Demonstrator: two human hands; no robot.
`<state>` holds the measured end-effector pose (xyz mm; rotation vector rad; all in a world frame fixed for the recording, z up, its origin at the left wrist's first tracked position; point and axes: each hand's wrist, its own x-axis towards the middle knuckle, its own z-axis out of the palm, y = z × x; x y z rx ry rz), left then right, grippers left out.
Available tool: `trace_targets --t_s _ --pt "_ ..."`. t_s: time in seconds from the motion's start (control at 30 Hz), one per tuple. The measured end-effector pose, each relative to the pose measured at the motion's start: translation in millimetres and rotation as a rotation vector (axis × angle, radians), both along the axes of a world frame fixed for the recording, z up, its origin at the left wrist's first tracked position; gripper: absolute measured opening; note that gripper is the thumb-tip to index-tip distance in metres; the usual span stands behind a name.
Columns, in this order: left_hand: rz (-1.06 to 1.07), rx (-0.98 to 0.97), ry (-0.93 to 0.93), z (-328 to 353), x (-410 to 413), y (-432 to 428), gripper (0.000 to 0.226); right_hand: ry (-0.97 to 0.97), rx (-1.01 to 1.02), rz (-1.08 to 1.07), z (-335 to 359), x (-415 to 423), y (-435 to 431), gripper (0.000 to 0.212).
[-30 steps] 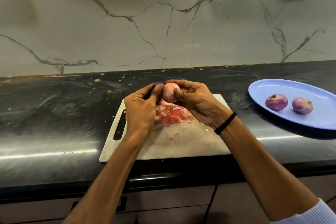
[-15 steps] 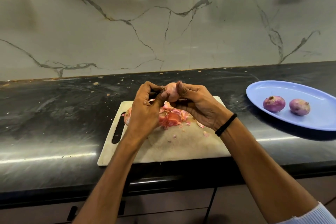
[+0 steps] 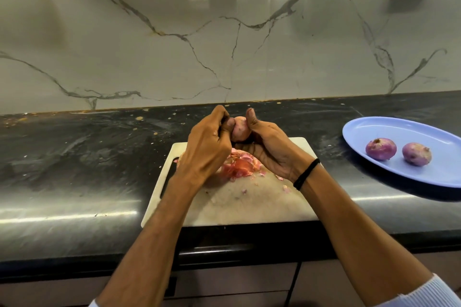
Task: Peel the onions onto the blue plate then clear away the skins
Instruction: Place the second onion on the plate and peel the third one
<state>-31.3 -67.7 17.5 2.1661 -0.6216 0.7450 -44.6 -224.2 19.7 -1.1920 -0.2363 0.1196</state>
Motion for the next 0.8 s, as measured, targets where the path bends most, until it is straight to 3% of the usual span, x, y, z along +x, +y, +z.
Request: trace_targets --t_s 0.13,0.27,0.4,0.6,0.7,0.8 --pt "-0.008 0.051 0.023 -0.5 9.6 -13.5 0.017 -0.009 -0.017 -0.094 -3.0 9.7 5.9 0.061" --pt "-0.001 -0.096 0.011 -0.3 9.5 -29.1 0.014 -0.068 -0.11 -0.217 -1.4 14.6 14.3 0.059" --pt "0.032 -0.199 0.038 3.8 5.8 -35.4 0.017 -0.153 -0.229 -0.353 -1.7 17.4 21.5 0.072" --pt "0.069 -0.421 0.337 9.1 0.1 -36.7 0.026 -0.369 -0.405 -0.45 -11.3 19.6 19.9 0.046" --pt "0.009 -0.658 0.599 12.5 -4.7 -37.3 0.03 -0.349 -0.388 -0.487 -9.5 19.4 15.6 0.057" --pt "-0.028 -0.633 0.575 8.5 -6.9 -33.2 0.028 -0.218 -0.244 -0.46 0.1 20.1 5.5 0.071"
